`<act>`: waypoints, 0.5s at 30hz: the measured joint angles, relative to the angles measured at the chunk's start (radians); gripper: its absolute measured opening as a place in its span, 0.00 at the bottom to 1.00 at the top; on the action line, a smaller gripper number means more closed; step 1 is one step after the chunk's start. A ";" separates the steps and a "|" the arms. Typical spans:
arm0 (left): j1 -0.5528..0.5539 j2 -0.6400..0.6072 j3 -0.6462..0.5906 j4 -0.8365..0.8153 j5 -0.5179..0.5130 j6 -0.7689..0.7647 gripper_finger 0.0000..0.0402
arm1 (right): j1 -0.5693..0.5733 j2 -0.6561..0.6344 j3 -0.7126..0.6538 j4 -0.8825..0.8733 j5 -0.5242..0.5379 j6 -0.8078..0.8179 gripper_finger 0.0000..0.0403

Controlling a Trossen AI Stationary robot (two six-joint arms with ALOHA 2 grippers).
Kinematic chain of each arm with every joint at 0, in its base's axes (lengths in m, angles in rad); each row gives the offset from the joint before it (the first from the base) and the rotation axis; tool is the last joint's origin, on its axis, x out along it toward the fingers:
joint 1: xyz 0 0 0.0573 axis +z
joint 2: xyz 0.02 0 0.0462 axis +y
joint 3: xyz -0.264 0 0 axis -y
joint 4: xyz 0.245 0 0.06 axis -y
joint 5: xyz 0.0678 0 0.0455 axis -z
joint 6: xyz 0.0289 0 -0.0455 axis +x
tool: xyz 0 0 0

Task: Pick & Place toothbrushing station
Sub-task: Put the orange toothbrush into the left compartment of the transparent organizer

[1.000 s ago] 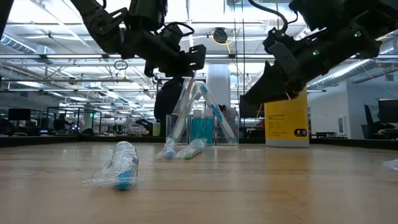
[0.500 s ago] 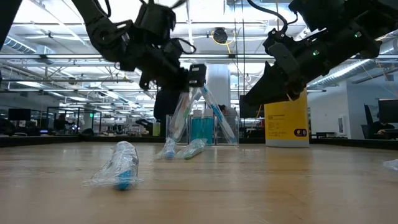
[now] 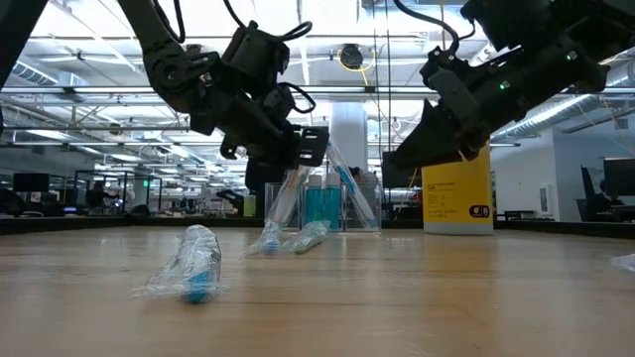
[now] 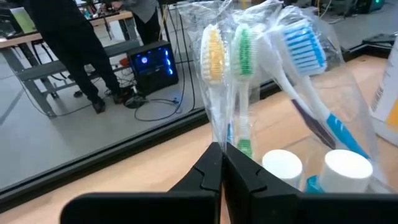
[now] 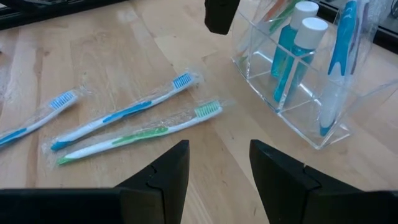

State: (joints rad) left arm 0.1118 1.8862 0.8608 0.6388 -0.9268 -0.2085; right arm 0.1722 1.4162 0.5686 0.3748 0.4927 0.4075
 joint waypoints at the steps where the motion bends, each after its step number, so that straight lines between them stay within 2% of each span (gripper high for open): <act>1: 0.000 0.000 0.000 0.000 0.000 0.003 0.01 | 0.000 0.000 0.000 -0.002 0.000 0.000 0.40; 7: -0.001 0.000 0.000 0.003 0.007 0.036 0.10 | 0.000 0.000 0.000 -0.004 0.000 0.000 0.40; 15: -0.018 -0.002 0.000 -0.002 0.020 0.090 0.33 | 0.000 0.000 0.000 -0.006 0.000 0.000 0.40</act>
State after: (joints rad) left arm 0.0938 1.8845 0.8608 0.6372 -0.9072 -0.1189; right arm 0.1722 1.4162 0.5686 0.3685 0.4927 0.4072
